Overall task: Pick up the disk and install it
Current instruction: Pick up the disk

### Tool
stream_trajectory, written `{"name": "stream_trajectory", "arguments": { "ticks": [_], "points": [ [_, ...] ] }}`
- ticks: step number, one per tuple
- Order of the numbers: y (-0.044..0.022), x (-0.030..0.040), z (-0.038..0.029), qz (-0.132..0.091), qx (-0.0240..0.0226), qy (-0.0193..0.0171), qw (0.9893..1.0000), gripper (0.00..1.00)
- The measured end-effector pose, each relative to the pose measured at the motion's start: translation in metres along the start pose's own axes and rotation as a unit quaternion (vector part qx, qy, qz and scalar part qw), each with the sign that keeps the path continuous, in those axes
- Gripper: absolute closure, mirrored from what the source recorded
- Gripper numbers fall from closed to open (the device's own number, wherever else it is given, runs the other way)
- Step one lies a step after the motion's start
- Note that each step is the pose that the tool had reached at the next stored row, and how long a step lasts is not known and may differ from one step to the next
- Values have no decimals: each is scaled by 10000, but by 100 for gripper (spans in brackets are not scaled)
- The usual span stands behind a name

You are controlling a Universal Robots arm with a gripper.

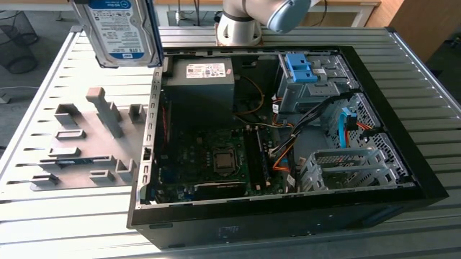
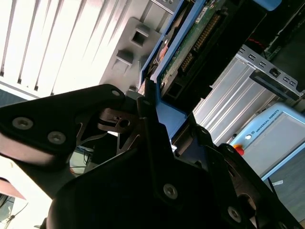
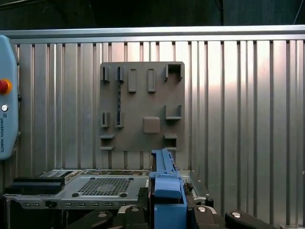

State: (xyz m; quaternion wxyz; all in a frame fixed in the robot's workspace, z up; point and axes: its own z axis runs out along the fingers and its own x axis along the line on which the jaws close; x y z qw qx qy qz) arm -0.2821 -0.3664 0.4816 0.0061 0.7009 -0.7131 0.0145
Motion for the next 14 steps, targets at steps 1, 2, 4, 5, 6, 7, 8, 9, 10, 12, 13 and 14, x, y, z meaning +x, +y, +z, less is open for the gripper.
{"name": "stream_trajectory", "arguments": {
  "ticks": [1,2,4,5,6,7,8,9,10,12,13,14],
  "points": [
    [-5,19,1,0,0,0,10000,64],
    [-10,39,1,0,0,1,10000,64],
    [-17,82,3,0,0,0,10000,64],
    [-20,102,4,0,0,0,10000,64],
    [-24,121,5,0,0,0,10000,64],
    [-30,135,5,0,0,0,10000,64],
    [-38,146,5,0,0,0,10000,64],
    [-52,153,6,1,1,0,10000,64],
    [-66,155,6,0,0,0,10000,64],
    [-105,162,6,0,0,0,10000,64],
    [-127,164,7,0,0,0,10000,64],
    [-148,165,7,0,0,0,10000,64]
  ]
}}
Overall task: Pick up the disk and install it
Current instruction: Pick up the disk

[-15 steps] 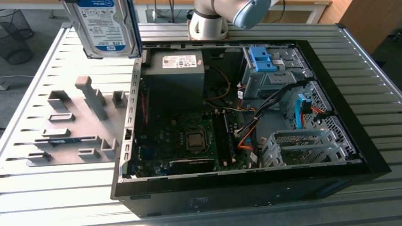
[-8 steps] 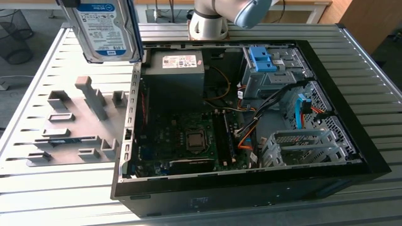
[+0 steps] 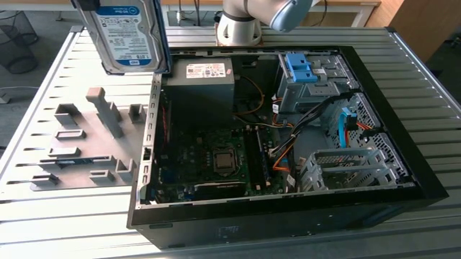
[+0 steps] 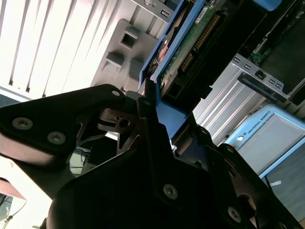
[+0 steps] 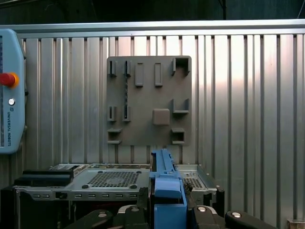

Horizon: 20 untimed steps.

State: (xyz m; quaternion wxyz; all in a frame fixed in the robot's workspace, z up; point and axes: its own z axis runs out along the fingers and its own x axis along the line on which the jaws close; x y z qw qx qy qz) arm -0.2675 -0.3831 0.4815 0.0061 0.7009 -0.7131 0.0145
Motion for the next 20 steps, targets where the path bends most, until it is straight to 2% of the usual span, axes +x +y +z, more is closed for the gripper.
{"name": "stream_trajectory", "arguments": {
  "ticks": [20],
  "points": [
    [-326,-3,4,1,0,0,10000,64]
  ]
}}
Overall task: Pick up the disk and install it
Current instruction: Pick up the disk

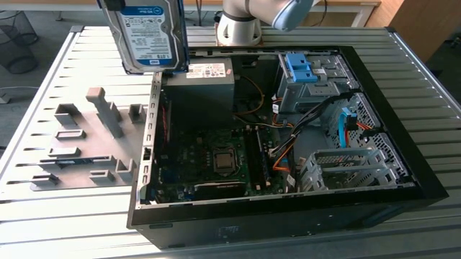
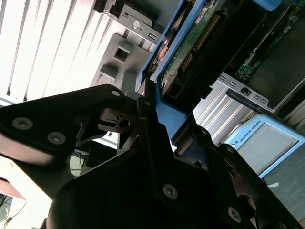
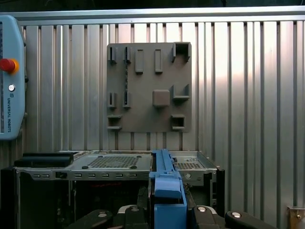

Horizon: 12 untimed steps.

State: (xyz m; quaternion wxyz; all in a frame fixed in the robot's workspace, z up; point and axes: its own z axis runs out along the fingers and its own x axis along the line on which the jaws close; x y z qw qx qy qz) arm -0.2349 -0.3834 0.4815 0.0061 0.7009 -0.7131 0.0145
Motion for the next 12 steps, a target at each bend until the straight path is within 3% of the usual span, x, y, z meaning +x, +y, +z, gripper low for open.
{"name": "stream_trajectory", "arguments": {
  "ticks": [12],
  "points": [
    [-207,-4,2,0,0,0,10000,64]
  ]
}}
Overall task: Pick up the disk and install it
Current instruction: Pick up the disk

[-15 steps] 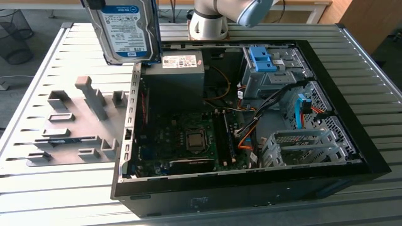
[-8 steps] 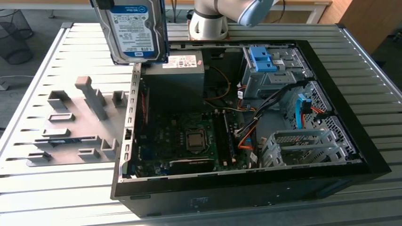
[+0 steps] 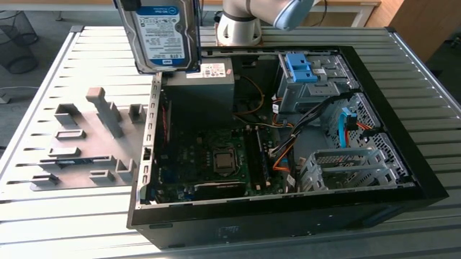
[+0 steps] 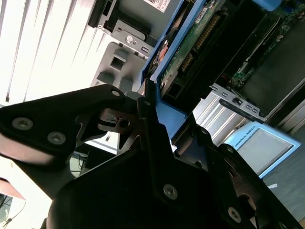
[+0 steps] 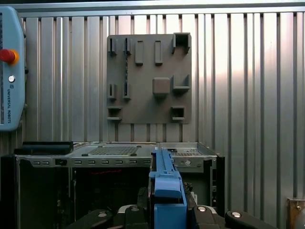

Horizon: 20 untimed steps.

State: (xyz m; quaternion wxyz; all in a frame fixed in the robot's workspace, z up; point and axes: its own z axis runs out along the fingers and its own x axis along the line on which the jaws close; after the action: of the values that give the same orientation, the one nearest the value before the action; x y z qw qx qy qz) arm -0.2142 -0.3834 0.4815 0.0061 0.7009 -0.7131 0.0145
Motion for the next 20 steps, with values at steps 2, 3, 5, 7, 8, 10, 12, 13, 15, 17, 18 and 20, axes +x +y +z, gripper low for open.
{"name": "stream_trajectory", "arguments": {
  "ticks": [2,3,5,7,8,10,12,13,15,17,18,20],
  "points": [
    [-33,-1,1,0,0,0,10000,64],
    [-50,-1,1,0,0,0,10000,64],
    [-81,-1,1,0,0,0,10000,64],
    [-120,-2,2,0,0,0,10000,64],
    [-138,-2,2,0,0,0,10000,64],
    [-171,-3,2,0,0,0,10000,64],
    [-196,-3,2,0,0,0,10000,64],
    [-206,-3,2,0,0,0,10000,64],
    [-224,-4,3,0,0,0,10000,64],
    [-232,-3,2,0,0,0,10000,64],
    [-232,-4,3,0,0,0,10000,64],
    [-233,-4,3,0,0,0,10000,64]
  ]
}}
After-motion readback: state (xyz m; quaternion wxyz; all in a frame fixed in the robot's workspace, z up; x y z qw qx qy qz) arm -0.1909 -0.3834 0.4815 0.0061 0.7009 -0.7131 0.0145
